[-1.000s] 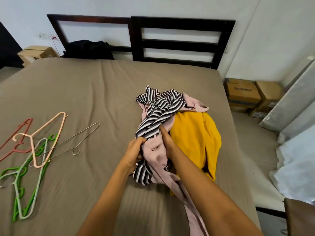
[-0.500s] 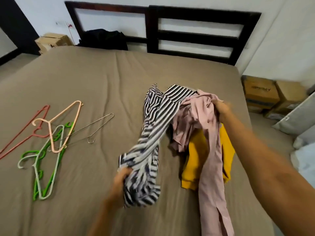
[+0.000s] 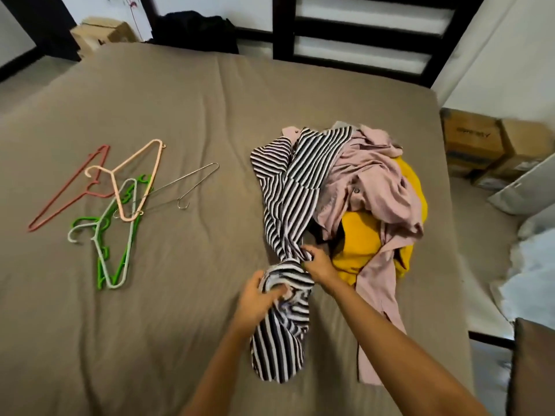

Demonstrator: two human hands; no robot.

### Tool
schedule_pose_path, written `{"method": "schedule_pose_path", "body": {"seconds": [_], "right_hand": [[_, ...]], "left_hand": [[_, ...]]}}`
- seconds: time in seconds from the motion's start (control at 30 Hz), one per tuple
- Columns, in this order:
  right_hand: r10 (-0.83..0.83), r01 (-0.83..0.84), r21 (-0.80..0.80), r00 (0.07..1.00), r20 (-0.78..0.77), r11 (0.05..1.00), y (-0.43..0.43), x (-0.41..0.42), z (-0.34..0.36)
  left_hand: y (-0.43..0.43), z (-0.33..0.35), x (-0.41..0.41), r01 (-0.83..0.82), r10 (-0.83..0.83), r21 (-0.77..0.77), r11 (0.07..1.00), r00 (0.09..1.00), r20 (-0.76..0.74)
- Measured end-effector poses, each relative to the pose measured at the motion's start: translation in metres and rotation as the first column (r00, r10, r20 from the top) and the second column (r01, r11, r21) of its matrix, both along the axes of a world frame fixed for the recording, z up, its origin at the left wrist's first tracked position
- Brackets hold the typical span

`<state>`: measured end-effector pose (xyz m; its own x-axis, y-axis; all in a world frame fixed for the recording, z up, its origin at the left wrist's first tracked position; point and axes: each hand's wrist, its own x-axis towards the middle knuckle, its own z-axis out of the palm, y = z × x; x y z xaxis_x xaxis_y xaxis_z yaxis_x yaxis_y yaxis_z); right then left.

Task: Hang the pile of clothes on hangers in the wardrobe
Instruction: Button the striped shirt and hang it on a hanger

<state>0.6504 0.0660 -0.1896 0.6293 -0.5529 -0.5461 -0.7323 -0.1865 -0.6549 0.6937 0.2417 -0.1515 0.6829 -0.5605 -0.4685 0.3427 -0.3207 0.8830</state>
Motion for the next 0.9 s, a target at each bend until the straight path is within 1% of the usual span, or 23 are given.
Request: {"method": "schedule_pose_path", "body": {"seconds": [0.03,0.07,0.1,0.13,0.17,0.2,0.23,0.27,0.3,0.33,0.37,0.4,0.43,0.5,0.57,0.6,0.67,0.73,0.77,0.8,0.83,0.87,0.9], "right_hand": [[0.051,-0.047,0.038,0.993,-0.105,0.998,0.009,-0.009,0.013],[0.185,-0.155,0.135,0.952,-0.244,0.979,0.018,-0.018,0.029],[0.384,-0.275,0.318,0.85,-0.362,0.907,0.029,-0.027,0.052],[0.541,-0.313,0.502,0.735,-0.41,0.806,0.035,-0.035,0.075],[0.628,-0.319,0.599,0.655,-0.42,0.734,0.037,-0.044,0.09],[0.657,-0.334,0.626,0.641,-0.397,0.704,0.037,-0.051,0.1],[0.627,-0.346,0.601,0.695,-0.351,0.72,0.037,-0.058,0.107],[0.533,-0.358,0.506,0.807,-0.255,0.785,0.035,-0.067,0.111],[0.393,-0.331,0.389,0.915,-0.09,0.86,0.034,-0.075,0.113],[0.29,-0.306,0.293,0.952,0.098,0.906,0.036,-0.084,0.118],[0.243,-0.307,0.248,0.936,0.256,0.919,0.043,-0.093,0.124],[0.253,-0.33,0.213,0.912,0.322,0.92,0.053,-0.099,0.129],[0.307,-0.379,0.173,0.889,0.339,0.909,0.065,-0.105,0.133],[0.422,-0.438,-0.004,0.865,0.272,0.899,0.087,-0.112,0.131],[0.39,-0.36,-0.154,0.883,0.261,0.92,0.101,-0.12,0.132],[0.326,-0.301,-0.128,0.899,0.293,0.945,0.104,-0.127,0.135],[0.114,-0.165,0.121,0.932,0.345,0.979,0.101,-0.146,0.145],[-0.031,-0.093,0.362,0.946,0.324,0.928,0.097,-0.167,0.161],[-0.05,-0.09,0.422,0.95,0.309,0.902,0.094,-0.178,0.172],[-0.045,-0.1,0.43,0.948,0.314,0.898,0.091,-0.19,0.184],[-0.03,-0.112,0.396,0.942,0.336,0.911,0.087,-0.202,0.195],[-0.007,-0.117,0.319,0.932,0.361,0.941,0.083,-0.214,0.205],[0.03,-0.113,0.191,0.921,0.389,0.975,0.08,-0.227,0.216]], "left_hand": [[0.009,0.002,0.007,-0.072,0.069,0.035,0.997,0.994,0.082],[0.017,0.008,0.013,-0.108,0.096,0.067,0.992,0.983,0.156],[0.024,0.015,0.017,-0.092,0.068,0.098,0.991,0.973,0.222],[0.03,0.023,0.019,-0.042,0.007,0.123,0.992,0.963,0.269],[0.035,0.03,0.019,0.027,-0.07,0.139,0.99,0.948,0.31],[0.039,0.038,0.018,0.098,-0.143,0.151,0.984,0.933,0.331],[0.042,0.047,0.015,0.157,-0.202,0.16,0.975,0.925,0.322],[0.045,0.057,0.013,0.194,-0.233,0.159,0.968,0.931,0.282],[0.046,0.067,0.01,0.216,-0.245,0.145,0.966,0.942,0.229],[0.048,0.076,0.006,0.226,-0.246,0.124,0.966,0.954,0.172],[0.048,0.087,0.001,0.24,-0.249,0.084,0.967,0.962,0.112],[0.049,0.097,-0.005,0.259,-0.262,0.046,0.965,0.963,0.065],[0.048,0.106,-0.01,0.268,-0.268,0.008,0.963,0.962,0.043],[0.047,0.122,-0.022,0.236,-0.233,-0.036,0.971,0.97,0.062],[0.05,0.129,-0.029,0.189,-0.18,-0.029,0.981,0.965,0.192],[0.055,0.13,-0.029,0.196,-0.189,0.008,0.981,0.93,0.314],[0.07,0.131,-0.028,0.275,-0.333,0.187,0.943,0.778,0.532],[0.084,0.131,-0.032,0.39,-0.56,0.403,0.828,0.57,0.601],[0.088,0.131,-0.036,0.431,-0.646,0.484,0.762,0.454,0.614],[0.092,0.13,-0.043,0.444,-0.685,0.531,0.722,0.345,0.642],[0.093,0.129,-0.048,0.428,-0.682,0.546,0.72,0.293,0.67],[0.096,0.132,-0.053,0.387,-0.641,0.525,0.758,0.291,0.71],[0.098,0.134,-0.055,0.325,-0.577,0.484,0.812,0.322,0.751]]}}
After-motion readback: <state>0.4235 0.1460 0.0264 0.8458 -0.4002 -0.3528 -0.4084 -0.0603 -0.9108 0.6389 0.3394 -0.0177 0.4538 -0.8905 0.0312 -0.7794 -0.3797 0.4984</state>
